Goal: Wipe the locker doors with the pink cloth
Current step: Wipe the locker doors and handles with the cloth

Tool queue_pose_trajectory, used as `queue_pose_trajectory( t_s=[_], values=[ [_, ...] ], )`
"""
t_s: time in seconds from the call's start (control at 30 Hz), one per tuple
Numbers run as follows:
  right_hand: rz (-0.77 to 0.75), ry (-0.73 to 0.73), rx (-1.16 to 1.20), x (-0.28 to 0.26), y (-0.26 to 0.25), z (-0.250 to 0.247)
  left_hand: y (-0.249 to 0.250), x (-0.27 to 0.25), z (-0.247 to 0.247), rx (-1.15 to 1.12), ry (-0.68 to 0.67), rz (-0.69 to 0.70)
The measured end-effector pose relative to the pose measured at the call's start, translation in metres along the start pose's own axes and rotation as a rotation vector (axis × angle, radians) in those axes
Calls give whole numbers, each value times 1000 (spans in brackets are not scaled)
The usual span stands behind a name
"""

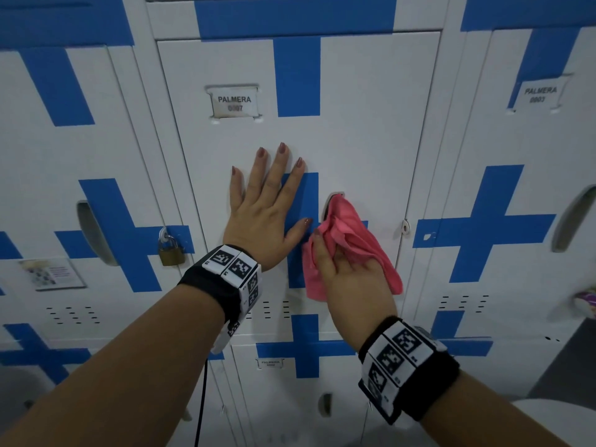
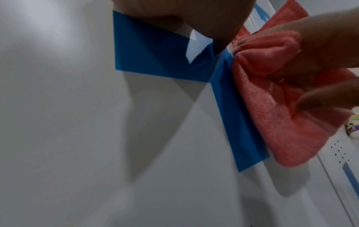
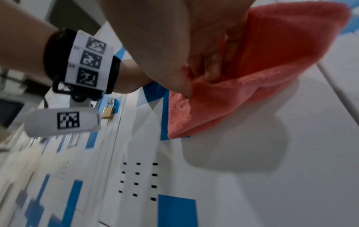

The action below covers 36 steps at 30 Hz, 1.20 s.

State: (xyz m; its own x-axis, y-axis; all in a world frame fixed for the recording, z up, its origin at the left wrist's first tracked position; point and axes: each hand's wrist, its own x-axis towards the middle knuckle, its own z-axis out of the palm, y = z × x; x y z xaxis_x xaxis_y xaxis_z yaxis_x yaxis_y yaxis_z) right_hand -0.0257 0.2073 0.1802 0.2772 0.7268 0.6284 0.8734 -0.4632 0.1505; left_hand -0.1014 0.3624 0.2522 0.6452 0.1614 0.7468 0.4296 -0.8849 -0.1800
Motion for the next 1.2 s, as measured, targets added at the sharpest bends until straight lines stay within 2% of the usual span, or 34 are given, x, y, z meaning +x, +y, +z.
queue_pose_trajectory(
  t_s=[0.17, 0.27, 0.33, 0.47, 0.6, 0.7, 0.8, 0.9, 1.0, 1.07, 1.2],
  values=[
    [161, 43, 443, -6, -5, -2, 0, 0, 2, -2, 9, -8],
    [197, 98, 719, 5, -12, -5, 1, 0, 1, 2, 9, -10],
    [213, 137, 823, 13, -15, -10, 1, 0, 0, -3, 6, -10],
    [240, 111, 997, 20, -14, -14, 0, -1, 0, -18, 1, -4],
    [240, 130, 1050, 27, -13, -11, 0, 0, -1, -23, -7, -3],
    [200, 121, 992, 27, -12, -11, 0, 0, 0, -37, -9, 1],
    [109, 127, 661, 16, -2, -9, 0, -1, 0, -34, -7, 6],
    [75, 232, 366, 3, 7, -8, -1, 0, 1, -5, 0, -2],
    [99, 304, 290, 9, 23, -11, -1, 0, 1, 1, 8, 0],
    [103, 265, 249, 20, 33, -16, 0, 0, 1, -4, 8, 2],
    [107, 49, 168, 27, 33, -17, -1, 0, 1, -18, 14, -2]
  ],
)
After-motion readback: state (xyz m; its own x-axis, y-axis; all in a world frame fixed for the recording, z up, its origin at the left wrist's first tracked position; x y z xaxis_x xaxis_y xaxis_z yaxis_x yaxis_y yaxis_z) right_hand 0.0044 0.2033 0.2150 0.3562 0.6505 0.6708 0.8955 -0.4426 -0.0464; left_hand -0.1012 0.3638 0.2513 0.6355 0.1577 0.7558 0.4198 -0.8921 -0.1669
